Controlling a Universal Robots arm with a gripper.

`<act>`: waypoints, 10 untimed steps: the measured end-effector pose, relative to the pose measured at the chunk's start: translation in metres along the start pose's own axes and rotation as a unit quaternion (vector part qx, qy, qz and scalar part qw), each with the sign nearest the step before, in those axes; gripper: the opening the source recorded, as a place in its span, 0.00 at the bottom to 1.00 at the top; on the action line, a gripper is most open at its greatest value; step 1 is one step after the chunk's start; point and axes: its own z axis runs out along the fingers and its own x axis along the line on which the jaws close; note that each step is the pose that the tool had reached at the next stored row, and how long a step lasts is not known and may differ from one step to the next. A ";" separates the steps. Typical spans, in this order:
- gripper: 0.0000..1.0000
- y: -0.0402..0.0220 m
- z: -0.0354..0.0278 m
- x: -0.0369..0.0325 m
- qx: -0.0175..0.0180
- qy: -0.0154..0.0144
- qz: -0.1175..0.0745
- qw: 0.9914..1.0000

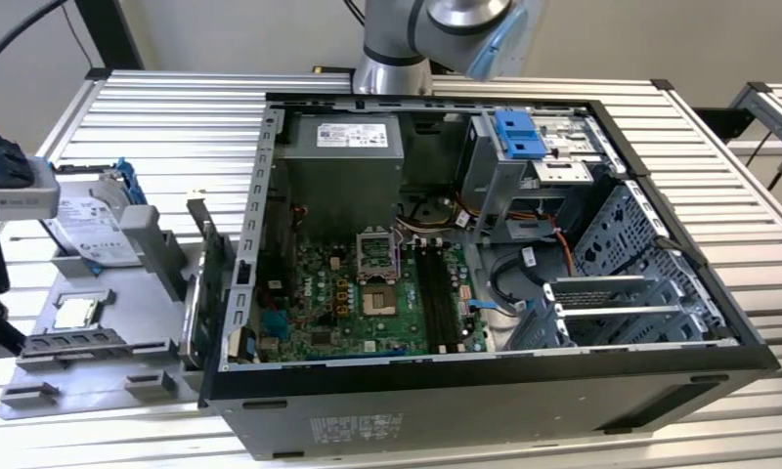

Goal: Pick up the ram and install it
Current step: 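Pick up the ram and move it above insertion slot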

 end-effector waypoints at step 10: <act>0.00 0.0005 -0.0297 -0.0004 0.000 0.000 0.001 1.000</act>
